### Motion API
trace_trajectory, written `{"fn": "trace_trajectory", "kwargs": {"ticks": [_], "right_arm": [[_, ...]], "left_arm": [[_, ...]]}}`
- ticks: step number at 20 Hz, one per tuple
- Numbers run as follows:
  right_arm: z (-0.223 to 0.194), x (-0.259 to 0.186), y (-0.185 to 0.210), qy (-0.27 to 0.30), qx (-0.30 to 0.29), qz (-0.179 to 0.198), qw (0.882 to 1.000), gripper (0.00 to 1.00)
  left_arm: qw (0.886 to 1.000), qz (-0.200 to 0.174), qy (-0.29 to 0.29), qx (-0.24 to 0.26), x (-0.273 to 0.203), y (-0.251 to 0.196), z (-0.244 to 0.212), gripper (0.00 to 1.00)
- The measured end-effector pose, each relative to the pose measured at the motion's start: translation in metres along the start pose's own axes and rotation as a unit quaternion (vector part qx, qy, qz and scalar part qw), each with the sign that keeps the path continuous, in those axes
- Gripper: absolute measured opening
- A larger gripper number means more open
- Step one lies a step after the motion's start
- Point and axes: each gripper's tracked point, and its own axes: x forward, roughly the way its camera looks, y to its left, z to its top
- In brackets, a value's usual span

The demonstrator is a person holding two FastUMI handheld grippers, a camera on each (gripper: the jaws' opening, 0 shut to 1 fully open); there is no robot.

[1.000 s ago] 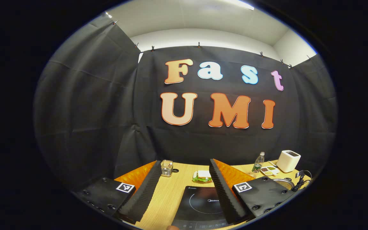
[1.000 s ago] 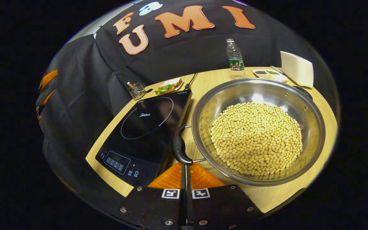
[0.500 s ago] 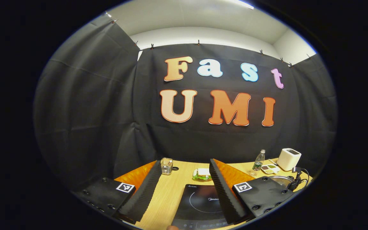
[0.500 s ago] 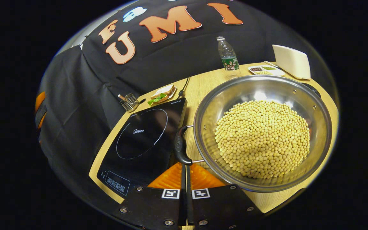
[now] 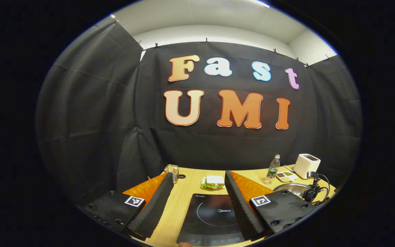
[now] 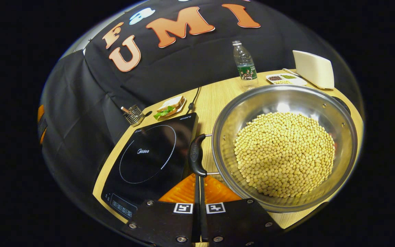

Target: First push the handle of the pot to place it horizontally, then grasp the pot with both hands and set it on the induction cooktop.

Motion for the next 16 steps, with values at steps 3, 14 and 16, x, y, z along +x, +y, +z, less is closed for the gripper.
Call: {"fn": "trace_trajectory", "kwargs": {"ticks": [3,14,16], "right_arm": [[0.001,-0.004,0.005,0.009,0.005,0.01,1.0,0.0],[0.09,-0.106,-0.072,-0.109,-0.03,-0.016,0.993,0.0],[0.107,-0.118,-0.091,-0.127,-0.018,-0.025,0.991,0.0]], "left_arm": [[1.0,-0.007,0.003,-0.001,0.009,-0.015,-0.003,0.97],[0.994,-0.095,0.054,-0.003,0.037,-0.128,-0.05,0.97],[0.992,-0.107,0.064,0.004,0.042,-0.15,-0.058,0.97]]}}
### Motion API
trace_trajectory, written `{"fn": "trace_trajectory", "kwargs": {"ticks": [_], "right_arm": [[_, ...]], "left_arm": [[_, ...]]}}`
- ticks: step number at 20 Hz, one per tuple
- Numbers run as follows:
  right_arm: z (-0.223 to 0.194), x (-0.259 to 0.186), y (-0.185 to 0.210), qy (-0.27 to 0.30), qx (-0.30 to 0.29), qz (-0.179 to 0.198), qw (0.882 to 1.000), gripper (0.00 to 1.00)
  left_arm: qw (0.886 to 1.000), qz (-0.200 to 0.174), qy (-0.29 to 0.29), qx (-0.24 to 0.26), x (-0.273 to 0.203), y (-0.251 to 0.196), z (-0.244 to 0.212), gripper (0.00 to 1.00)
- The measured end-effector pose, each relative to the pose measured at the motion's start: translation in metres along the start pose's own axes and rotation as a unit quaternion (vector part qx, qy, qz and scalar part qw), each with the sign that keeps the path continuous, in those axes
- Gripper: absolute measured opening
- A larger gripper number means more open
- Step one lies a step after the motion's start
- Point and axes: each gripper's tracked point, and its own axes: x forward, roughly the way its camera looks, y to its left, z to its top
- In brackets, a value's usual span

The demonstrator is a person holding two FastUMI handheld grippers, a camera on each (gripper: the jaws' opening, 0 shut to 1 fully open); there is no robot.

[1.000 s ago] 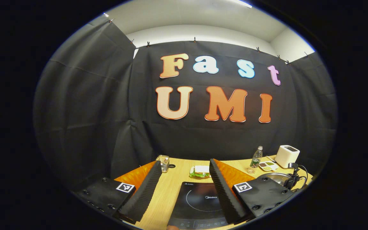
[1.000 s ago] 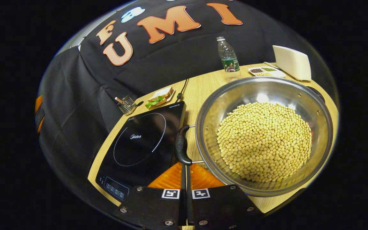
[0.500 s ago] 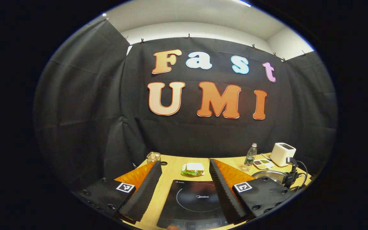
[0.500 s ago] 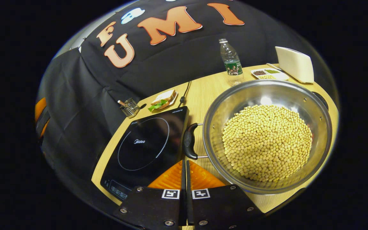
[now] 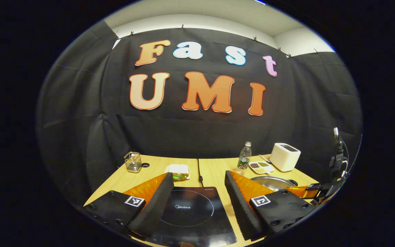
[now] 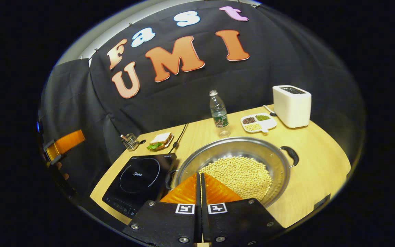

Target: First push the handle of the pot to place it horizontally, then grasp the pot with both hands and set it on the induction cooktop.

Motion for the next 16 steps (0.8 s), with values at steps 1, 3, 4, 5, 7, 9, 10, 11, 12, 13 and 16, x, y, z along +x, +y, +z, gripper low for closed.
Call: {"fn": "trace_trajectory", "kwargs": {"ticks": [1,3,4,5,7,9,10,11,12,13,16], "right_arm": [[0.008,-0.002,-0.011,-0.007,0.005,-0.006,1.0,0.0],[0.021,-0.001,-0.037,-0.022,0.004,-0.027,0.999,0.0],[0.025,-0.002,-0.047,-0.025,0.005,-0.034,0.999,0.0],[0.027,-0.001,-0.056,-0.026,0.009,-0.039,0.999,0.0],[0.03,0.0,-0.071,-0.027,0.016,-0.047,0.998,0.0],[0.031,0.001,-0.085,-0.025,0.015,-0.055,0.998,0.0],[0.032,0.001,-0.09,-0.023,0.013,-0.058,0.998,0.0],[0.032,0.003,-0.095,-0.022,0.01,-0.06,0.998,0.03],[0.032,0.004,-0.1,-0.022,0.007,-0.063,0.998,0.07],[0.033,0.005,-0.104,-0.021,0.006,-0.065,0.998,0.1],[0.035,0.009,-0.117,-0.02,0.004,-0.073,0.997,0.29]], "left_arm": [[1.0,-0.006,0.006,0.001,0.005,-0.009,-0.004,0.97],[1.0,-0.016,0.02,-0.005,0.015,-0.027,-0.015,0.97],[0.999,-0.023,0.03,-0.009,0.018,-0.037,-0.022,0.97],[0.999,-0.028,0.041,-0.01,0.023,-0.046,-0.029,0.97],[0.998,-0.031,0.059,-0.003,0.033,-0.06,-0.042,0.97],[0.997,-0.041,0.071,0.005,0.042,-0.075,-0.052,0.98],[0.996,-0.047,0.079,0.003,0.046,-0.083,-0.058,0.98],[0.995,-0.053,0.087,0.001,0.049,-0.09,-0.063,0.97],[0.994,-0.056,0.095,0.001,0.054,-0.097,-0.069,0.98],[0.993,-0.059,0.102,0.002,0.058,-0.101,-0.075,0.98],[0.99,-0.068,0.125,0.003,0.066,-0.116,-0.097,0.98]]}}
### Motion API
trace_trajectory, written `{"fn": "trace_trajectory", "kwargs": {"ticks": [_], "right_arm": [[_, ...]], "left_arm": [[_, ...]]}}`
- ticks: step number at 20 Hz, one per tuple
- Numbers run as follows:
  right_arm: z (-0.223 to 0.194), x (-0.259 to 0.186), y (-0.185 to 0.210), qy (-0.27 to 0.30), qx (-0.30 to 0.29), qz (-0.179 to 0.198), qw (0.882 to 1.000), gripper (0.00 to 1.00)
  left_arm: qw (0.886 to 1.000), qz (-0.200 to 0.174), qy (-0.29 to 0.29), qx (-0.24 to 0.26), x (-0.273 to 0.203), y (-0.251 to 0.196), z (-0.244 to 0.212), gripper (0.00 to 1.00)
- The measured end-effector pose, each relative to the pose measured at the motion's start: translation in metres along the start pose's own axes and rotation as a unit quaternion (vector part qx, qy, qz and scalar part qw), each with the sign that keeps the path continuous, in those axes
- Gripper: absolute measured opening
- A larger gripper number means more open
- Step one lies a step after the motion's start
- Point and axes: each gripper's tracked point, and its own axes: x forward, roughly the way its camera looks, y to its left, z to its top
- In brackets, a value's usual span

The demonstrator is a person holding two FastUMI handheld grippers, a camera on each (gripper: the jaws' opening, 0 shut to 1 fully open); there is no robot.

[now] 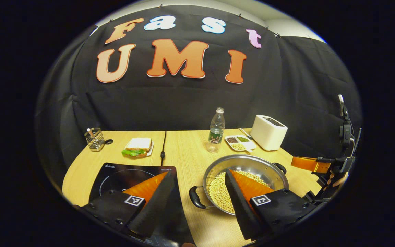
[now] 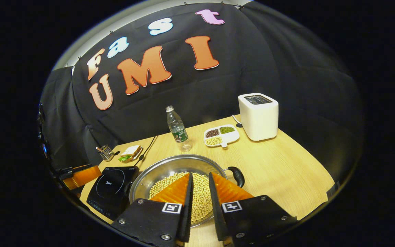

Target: First push the handle of the pot to place it horizontally, then grasp the pot with both hands and set it on the induction cooktop.

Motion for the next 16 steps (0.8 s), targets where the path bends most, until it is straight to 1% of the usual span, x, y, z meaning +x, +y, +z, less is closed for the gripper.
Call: {"fn": "trace_trajectory", "kwargs": {"ticks": [1,2,3,4,5,6,7,8,9,10,13,16], "right_arm": [[-0.001,0.003,-0.005,0.0,-0.003,-0.004,1.0,0.33],[-0.001,0.006,-0.009,0.0,-0.006,-0.006,1.0,0.41],[-0.001,0.009,-0.013,-0.001,-0.009,-0.01,1.0,0.46],[-0.002,0.011,-0.017,0.0,-0.013,-0.013,1.0,0.55],[-0.004,0.015,-0.021,0.001,-0.019,-0.019,1.0,0.6],[-0.006,0.019,-0.025,0.004,-0.029,-0.025,0.999,0.74],[-0.008,0.024,-0.029,0.006,-0.041,-0.033,0.999,0.8],[-0.009,0.029,-0.033,0.009,-0.053,-0.04,0.998,0.89],[-0.012,0.033,-0.037,0.012,-0.063,-0.046,0.997,0.94],[-0.014,0.039,-0.039,0.017,-0.07,-0.051,0.996,0.95],[-0.026,0.056,-0.048,0.04,-0.071,-0.063,0.995,0.95],[-0.041,0.07,-0.058,0.065,-0.072,-0.075,0.992,0.95]], "left_arm": [[1.0,-0.001,0.009,0.0,0.005,-0.003,-0.006,0.98],[1.0,-0.001,0.02,0.0,0.011,-0.006,-0.013,0.98],[1.0,-0.001,0.029,0.001,0.015,-0.008,-0.018,0.98],[0.999,-0.002,0.036,0.002,0.02,-0.011,-0.025,0.98],[0.999,-0.002,0.044,0.002,0.024,-0.013,-0.031,0.98],[0.999,-0.002,0.052,0.004,0.026,-0.014,-0.038,0.98],[0.998,-0.001,0.059,0.003,0.028,-0.015,-0.043,0.98],[0.998,0.001,0.067,0.003,0.032,-0.016,-0.048,0.98],[0.997,0.003,0.076,0.003,0.034,-0.014,-0.054,0.98],[0.996,0.004,0.086,0.003,0.039,-0.014,-0.059,0.98],[0.994,0.003,0.112,0.001,0.05,-0.016,-0.076,0.98],[0.992,0.016,0.122,0.01,0.058,-0.009,-0.079,0.99]]}}
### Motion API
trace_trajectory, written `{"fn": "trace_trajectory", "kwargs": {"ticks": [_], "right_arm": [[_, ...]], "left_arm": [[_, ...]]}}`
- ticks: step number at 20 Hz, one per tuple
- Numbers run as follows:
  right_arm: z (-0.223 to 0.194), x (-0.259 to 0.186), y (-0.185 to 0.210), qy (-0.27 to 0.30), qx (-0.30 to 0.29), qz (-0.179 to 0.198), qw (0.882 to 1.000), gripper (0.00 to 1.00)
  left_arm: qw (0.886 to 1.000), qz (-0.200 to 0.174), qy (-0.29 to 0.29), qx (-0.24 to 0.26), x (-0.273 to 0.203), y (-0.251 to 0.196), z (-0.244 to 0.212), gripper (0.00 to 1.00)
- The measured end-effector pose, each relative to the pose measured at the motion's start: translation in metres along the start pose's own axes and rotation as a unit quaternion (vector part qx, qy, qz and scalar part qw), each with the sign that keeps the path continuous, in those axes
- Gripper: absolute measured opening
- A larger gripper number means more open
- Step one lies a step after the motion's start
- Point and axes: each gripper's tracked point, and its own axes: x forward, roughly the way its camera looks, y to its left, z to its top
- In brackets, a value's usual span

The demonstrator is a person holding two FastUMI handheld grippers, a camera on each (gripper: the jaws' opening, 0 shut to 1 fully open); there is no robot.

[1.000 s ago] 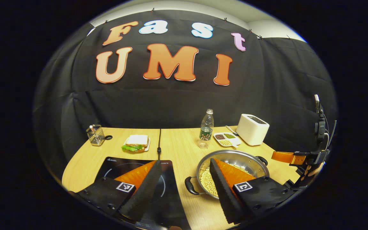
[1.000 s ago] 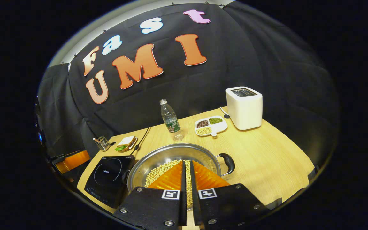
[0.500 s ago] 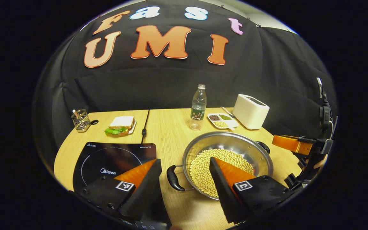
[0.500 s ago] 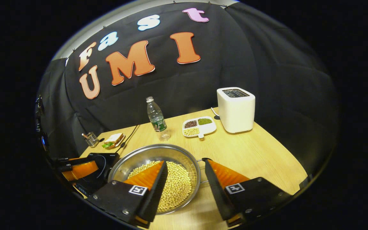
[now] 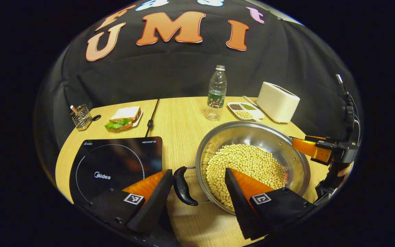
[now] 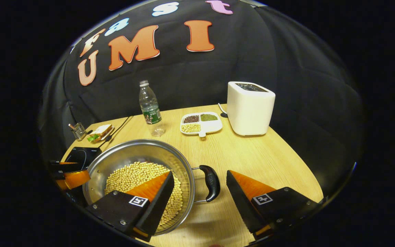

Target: First push the handle of the pot to place it horizontally, then grasp the pot with both hands and set it on the induction cooktop.

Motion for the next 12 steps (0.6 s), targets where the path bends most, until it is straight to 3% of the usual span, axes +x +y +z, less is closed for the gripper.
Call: {"fn": "trace_trajectory", "kwargs": {"ticks": [7,9,10,12], "right_arm": [[-0.018,0.022,0.003,0.037,0.01,0.007,0.999,0.95],[-0.023,0.023,0.0,0.05,0.009,0.003,0.999,0.82],[-0.022,0.03,0.001,0.045,0.01,0.002,0.999,0.68],[-0.022,0.025,0.001,0.041,0.0,0.004,0.999,0.62]], "left_arm": [[0.998,0.006,0.049,-0.036,0.019,0.007,-0.029,0.98],[0.998,0.011,0.049,-0.046,0.026,0.011,-0.028,0.8],[0.997,0.013,0.062,-0.041,0.024,0.009,-0.032,0.71],[0.998,0.014,0.055,-0.031,0.027,0.01,-0.027,0.67]]}}
